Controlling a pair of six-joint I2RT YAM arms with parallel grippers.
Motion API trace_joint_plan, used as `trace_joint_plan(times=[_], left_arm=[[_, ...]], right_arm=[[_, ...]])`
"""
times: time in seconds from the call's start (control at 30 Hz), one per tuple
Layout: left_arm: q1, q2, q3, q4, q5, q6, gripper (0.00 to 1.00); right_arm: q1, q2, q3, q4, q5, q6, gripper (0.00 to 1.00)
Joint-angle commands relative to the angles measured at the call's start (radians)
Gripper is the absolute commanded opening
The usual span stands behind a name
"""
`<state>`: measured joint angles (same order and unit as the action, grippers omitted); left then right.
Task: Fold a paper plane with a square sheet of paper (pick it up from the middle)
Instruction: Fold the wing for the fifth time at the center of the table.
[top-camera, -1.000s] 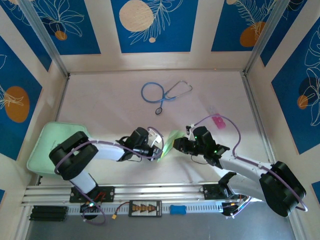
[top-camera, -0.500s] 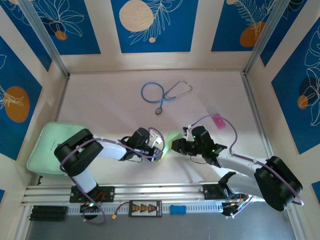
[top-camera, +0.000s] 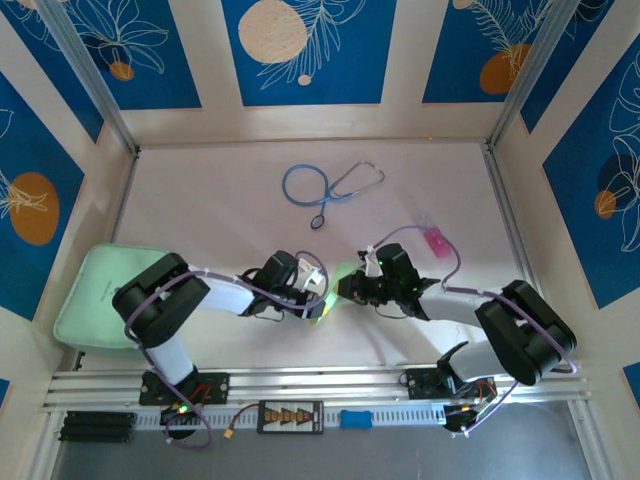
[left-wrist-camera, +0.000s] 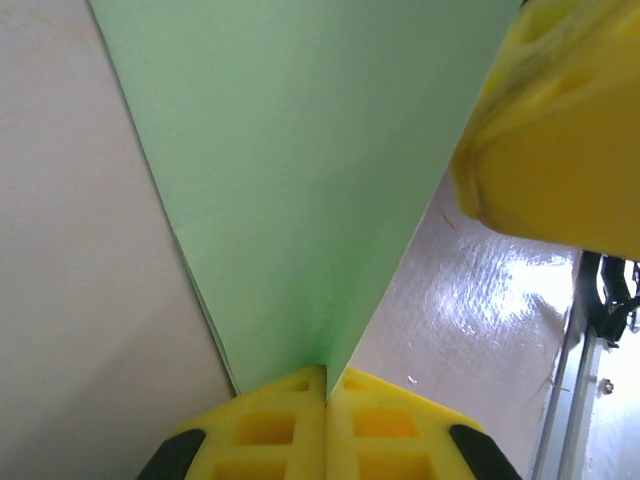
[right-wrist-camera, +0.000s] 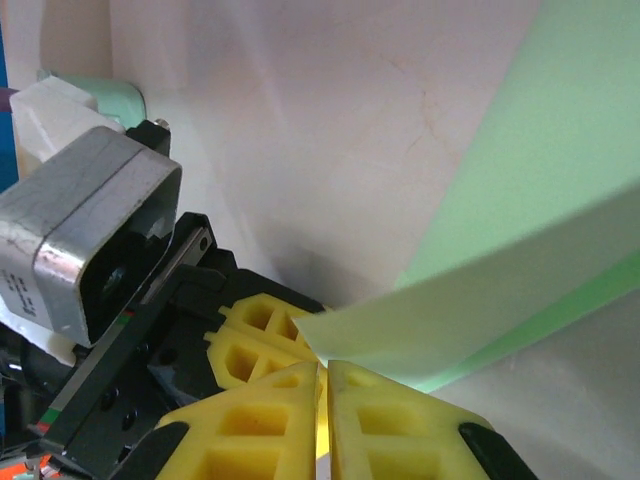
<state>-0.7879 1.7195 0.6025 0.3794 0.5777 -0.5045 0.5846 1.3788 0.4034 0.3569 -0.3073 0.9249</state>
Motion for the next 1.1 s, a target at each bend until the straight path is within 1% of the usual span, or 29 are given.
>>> trace_joint_plan(times=[0.0,0.07,0.17,0.33,0.57,0.7,0.77,0.87,1.07], left_arm=[[0.004,0.056,0.034,-0.053,0.028,-0.005,0.00],[0.004,0.068,0.047,-0.072,0.037,0.001,0.00],[0.007,0.082,0.071,-0.114,0.037,0.006,0.00],[0.010,0.095,0.082,-0.131,0.040,-0.001,0.00],[0.010,0.120,0.117,-0.193,0.049,0.004,0.00],[0.010,0.124,0.123,-0.203,0.047,0.002,0.00],[0.012,0.128,0.126,-0.207,0.049,-0.002,0.00],[0.013,0.136,0.133,-0.215,0.056,-0.001,0.00],[0.020,0.137,0.120,-0.194,0.050,-0.031,0.00]], right_arm=[[-0.023,0.026,0.013,0.040,-0.008,0.017,0.12],[-0.036,0.034,0.004,0.069,-0.019,0.031,0.12],[-0.038,0.038,0.008,0.039,0.008,0.031,0.12],[-0.054,0.071,0.013,0.044,0.000,0.034,0.12],[-0.041,0.059,0.013,0.040,0.008,0.039,0.13],[-0.018,0.050,0.022,0.031,-0.004,0.032,0.13],[-0.017,0.061,0.021,0.028,0.012,0.040,0.13],[-0.027,0.076,0.019,0.033,0.033,0.045,0.13],[-0.049,0.116,0.033,0.057,0.019,0.040,0.12]])
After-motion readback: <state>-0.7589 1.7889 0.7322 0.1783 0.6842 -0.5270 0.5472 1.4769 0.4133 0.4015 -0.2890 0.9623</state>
